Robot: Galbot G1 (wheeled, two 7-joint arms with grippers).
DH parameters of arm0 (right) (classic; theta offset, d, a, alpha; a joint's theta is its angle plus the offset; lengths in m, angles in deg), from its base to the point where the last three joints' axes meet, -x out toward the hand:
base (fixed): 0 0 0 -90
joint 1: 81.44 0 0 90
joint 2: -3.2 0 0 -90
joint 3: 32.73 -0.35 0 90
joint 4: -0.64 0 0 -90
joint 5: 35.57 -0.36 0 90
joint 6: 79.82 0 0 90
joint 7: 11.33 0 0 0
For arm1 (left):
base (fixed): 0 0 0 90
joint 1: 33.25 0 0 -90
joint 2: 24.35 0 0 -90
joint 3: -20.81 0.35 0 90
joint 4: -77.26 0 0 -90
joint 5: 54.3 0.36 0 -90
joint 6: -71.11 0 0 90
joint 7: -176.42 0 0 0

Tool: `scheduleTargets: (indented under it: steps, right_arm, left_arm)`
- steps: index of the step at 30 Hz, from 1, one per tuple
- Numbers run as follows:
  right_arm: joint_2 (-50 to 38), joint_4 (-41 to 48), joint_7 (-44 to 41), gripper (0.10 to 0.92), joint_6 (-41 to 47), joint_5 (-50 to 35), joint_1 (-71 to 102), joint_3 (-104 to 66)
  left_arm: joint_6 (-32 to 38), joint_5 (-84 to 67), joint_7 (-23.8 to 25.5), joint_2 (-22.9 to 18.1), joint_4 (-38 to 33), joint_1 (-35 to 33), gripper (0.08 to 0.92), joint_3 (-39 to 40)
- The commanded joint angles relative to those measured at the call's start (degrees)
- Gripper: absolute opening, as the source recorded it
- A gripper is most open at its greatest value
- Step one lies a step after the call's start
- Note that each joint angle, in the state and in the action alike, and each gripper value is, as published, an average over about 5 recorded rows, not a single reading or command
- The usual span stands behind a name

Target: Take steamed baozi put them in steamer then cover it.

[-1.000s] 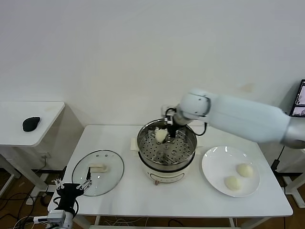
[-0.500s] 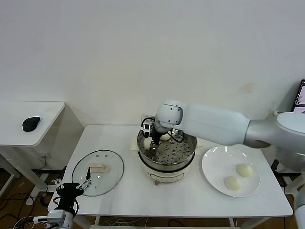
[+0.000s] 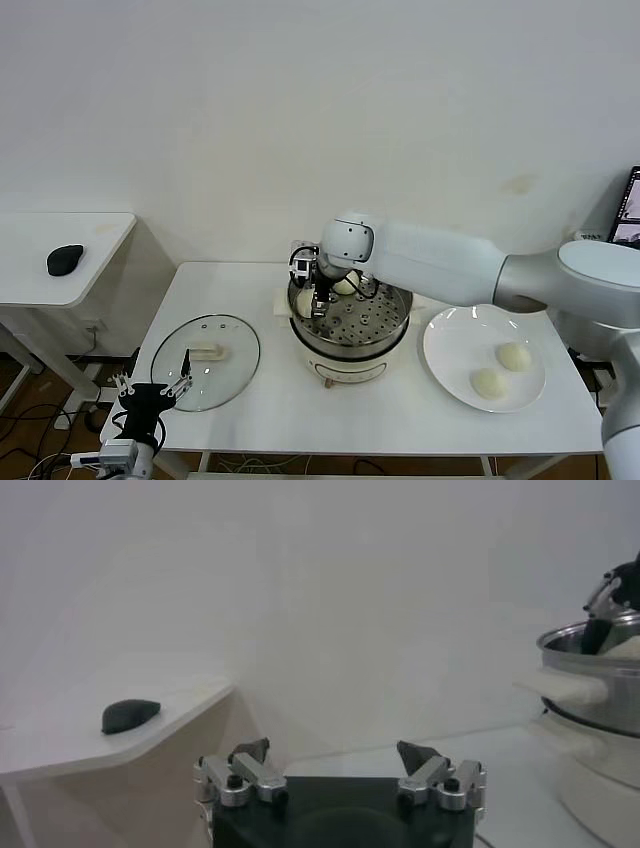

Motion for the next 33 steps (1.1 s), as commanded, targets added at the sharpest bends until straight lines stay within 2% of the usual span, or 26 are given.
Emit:
scheduleTargets:
  steps: [1,8,15,23,33]
  right_arm:
    - [-5.74,-3.81,-7.14,0.822,-2.02,2.07,-4.47,-0.24]
    - [-21.05,-13.57,-19.48,0.823,-12.44,8.17,-12.82,1.95]
    - [-37.52,-20.85,-25.09,0.823,-19.93,15.15,-12.52,1.65]
    - [-51.12,-25.14,-25.51,0.823,-23.97,24.85,-4.35,-0.10]
    - [-56.99,-23.43,-20.72,0.823,-26.29,34.66,24.47,-20.55]
  left_arm:
    - [-0.08,0.00,0.05,0.10,-0.07,0.03,0.823,0.07]
    - [-0.19,-0.05,0.10,0.58,-0.49,0.07,0.823,0.20]
    - [-0.12,0.08,0.08,0.84,-0.79,-0.43,0.823,0.47]
    - [-0.02,0.44,0.07,0.79,-0.48,-0.67,0.823,0.91]
    - [-0.19,1.62,0.10,0.08,-0.41,-0.57,0.823,2.03]
